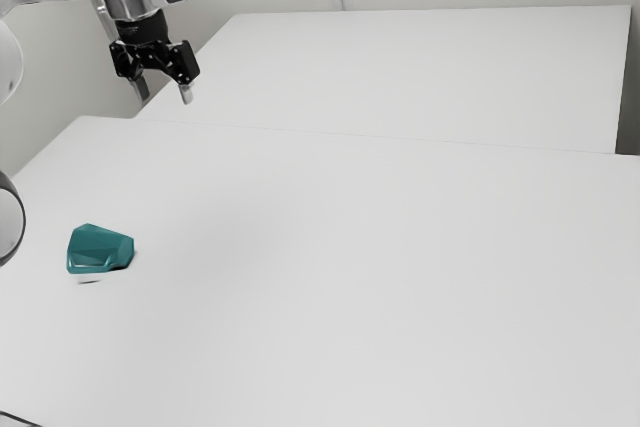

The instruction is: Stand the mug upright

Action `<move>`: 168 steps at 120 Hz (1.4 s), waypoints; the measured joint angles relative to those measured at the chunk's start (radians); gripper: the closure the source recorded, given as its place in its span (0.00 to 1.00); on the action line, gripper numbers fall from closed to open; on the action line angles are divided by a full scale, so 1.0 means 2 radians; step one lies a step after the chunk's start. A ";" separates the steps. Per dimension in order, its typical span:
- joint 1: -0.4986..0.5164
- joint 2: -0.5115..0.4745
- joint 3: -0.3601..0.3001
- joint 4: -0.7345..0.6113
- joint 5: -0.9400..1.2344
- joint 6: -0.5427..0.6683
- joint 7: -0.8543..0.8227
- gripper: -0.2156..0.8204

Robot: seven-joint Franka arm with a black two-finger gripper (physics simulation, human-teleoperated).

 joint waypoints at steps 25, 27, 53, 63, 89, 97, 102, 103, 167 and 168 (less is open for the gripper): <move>-0.001 0.000 0.000 0.000 0.005 0.000 0.000 0.21; -0.002 0.000 -0.001 0.000 0.006 0.000 0.001 0.21; -0.015 -0.011 -0.018 -0.007 0.012 0.001 0.000 0.21; -0.024 -0.065 -0.018 -0.079 0.024 0.016 -0.001 0.21; -0.065 -0.181 0.022 -0.267 0.006 0.088 -0.008 0.21; -0.044 -0.192 0.058 -0.287 -0.021 0.102 -0.004 0.21; -0.030 -0.194 0.084 -0.292 -0.041 0.107 0.002 0.21; -0.028 -0.194 0.088 -0.293 -0.045 0.108 0.003 0.21; 0.048 -0.154 0.277 -0.290 -0.215 0.082 0.144 0.21; 0.050 -0.152 0.279 -0.290 -0.218 0.081 0.147 0.21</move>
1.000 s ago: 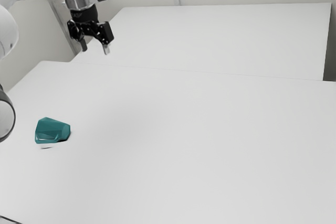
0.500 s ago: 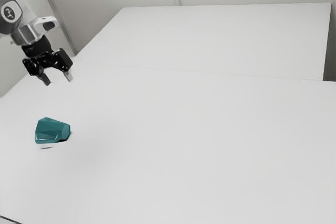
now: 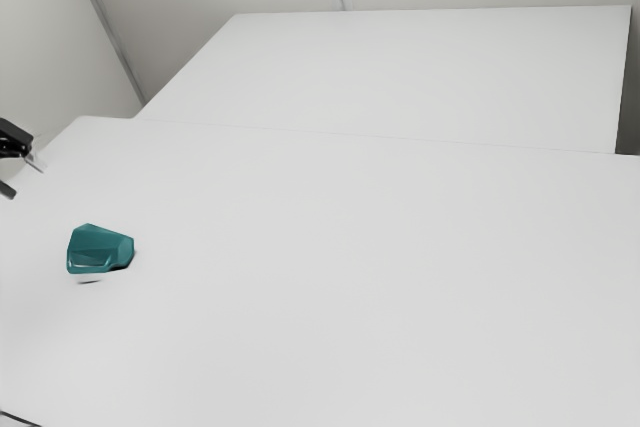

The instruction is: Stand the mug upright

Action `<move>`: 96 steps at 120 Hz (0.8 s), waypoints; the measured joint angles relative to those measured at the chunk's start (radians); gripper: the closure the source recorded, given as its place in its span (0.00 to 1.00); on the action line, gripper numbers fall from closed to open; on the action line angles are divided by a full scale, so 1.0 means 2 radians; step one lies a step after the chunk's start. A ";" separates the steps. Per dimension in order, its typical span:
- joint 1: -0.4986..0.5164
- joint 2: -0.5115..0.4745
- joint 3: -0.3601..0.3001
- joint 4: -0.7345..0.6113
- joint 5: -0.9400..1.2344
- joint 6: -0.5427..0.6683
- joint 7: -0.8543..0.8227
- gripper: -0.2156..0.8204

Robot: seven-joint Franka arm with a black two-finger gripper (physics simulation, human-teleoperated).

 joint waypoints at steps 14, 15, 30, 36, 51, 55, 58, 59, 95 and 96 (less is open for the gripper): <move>0.026 0.030 0.019 0.002 -0.040 -0.015 0.042 0.21; 0.028 0.032 0.020 0.003 -0.043 -0.016 0.045 0.21; 0.060 0.081 0.024 0.027 -0.089 -0.030 0.089 0.21; 0.068 0.098 0.022 0.039 -0.104 -0.035 0.107 0.21; 0.102 0.143 0.003 0.070 -0.137 -0.046 0.150 0.21; 0.116 0.156 -0.009 0.076 -0.145 -0.048 0.161 0.21; 0.128 0.165 -0.020 0.079 -0.152 -0.050 0.170 0.21; 0.131 0.167 -0.024 0.080 -0.154 -0.050 0.172 0.21; 0.238 0.224 -0.112 0.105 -0.191 -0.062 0.252 0.21; 0.241 0.225 -0.113 0.105 -0.192 -0.063 0.253 0.21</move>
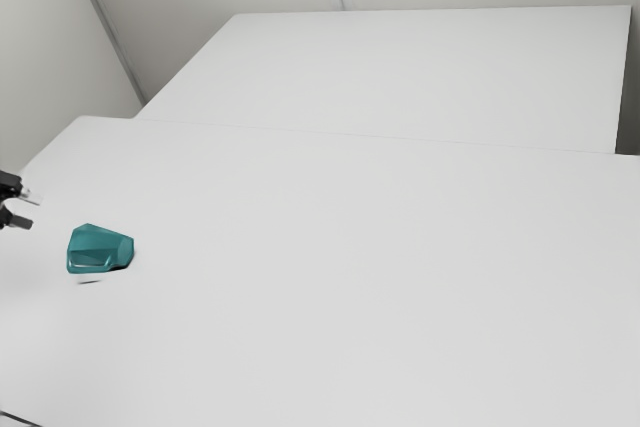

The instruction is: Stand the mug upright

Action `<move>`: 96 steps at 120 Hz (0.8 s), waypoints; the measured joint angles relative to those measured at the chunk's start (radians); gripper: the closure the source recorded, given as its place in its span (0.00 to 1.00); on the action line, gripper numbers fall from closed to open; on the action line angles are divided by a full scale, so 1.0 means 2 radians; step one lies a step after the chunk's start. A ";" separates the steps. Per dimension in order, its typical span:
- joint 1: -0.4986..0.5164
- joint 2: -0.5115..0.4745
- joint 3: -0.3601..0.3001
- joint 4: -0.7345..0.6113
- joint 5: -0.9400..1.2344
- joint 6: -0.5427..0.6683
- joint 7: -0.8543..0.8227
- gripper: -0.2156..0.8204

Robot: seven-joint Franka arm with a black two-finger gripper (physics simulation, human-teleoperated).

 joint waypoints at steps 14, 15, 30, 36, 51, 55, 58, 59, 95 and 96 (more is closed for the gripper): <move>0.032 0.017 -0.009 0.017 -0.006 -0.016 0.024 0.21; 0.034 0.019 -0.009 0.019 -0.006 -0.018 0.026 0.21; 0.051 0.050 -0.015 0.042 -0.019 -0.039 0.049 0.21; 0.053 0.063 -0.019 0.055 -0.024 -0.045 0.058 0.21; 0.057 0.095 -0.038 0.100 -0.039 -0.051 0.077 0.21; 0.060 0.100 -0.041 0.106 -0.044 -0.052 0.081 0.21; 0.062 0.104 -0.046 0.110 -0.048 -0.051 0.083 0.21; 0.063 0.105 -0.047 0.111 -0.049 -0.051 0.084 0.21; 0.070 0.118 -0.058 0.086 -0.072 -0.054 0.076 0.21; 0.070 0.118 -0.058 0.085 -0.073 -0.055 0.075 0.21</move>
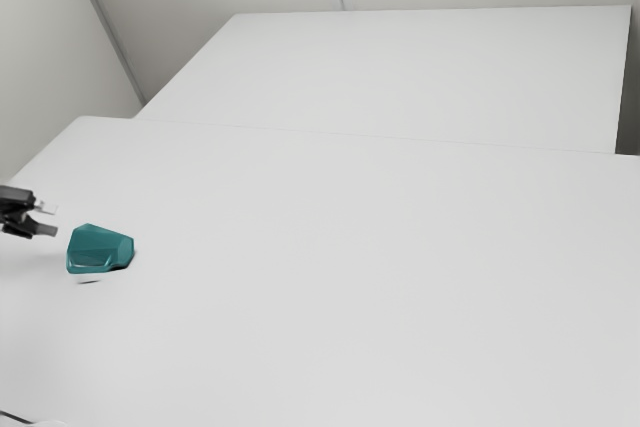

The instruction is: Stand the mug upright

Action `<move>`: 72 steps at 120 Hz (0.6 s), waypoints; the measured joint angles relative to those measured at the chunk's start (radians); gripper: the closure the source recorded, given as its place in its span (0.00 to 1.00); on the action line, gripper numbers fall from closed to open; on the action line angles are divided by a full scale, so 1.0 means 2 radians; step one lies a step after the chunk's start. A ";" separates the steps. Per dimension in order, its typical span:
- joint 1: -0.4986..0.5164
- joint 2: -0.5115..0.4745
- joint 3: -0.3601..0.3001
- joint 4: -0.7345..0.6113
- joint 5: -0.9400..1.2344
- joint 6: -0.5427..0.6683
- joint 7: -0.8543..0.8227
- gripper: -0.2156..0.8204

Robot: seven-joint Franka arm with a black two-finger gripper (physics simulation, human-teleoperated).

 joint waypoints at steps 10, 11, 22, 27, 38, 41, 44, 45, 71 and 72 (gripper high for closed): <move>0.000 0.003 0.000 -0.005 -0.004 -0.001 -0.004 0.21; 0.000 0.004 0.000 -0.006 -0.005 -0.001 -0.004 0.21; 0.000 0.007 0.000 -0.008 -0.006 -0.001 -0.008 0.21; 0.000 0.009 0.000 -0.009 -0.007 -0.001 -0.009 0.21; 0.000 0.014 0.000 -0.011 -0.008 -0.001 -0.012 0.21; 0.000 0.015 0.000 -0.012 -0.008 -0.001 -0.012 0.21; 0.000 0.016 0.000 -0.012 -0.008 0.000 -0.013 0.21; 0.000 0.017 0.000 -0.012 -0.008 0.000 -0.013 0.21; -0.004 0.023 -0.007 -0.009 -0.010 0.003 -0.016 0.21; -0.004 0.024 -0.007 -0.009 -0.010 0.003 -0.016 0.21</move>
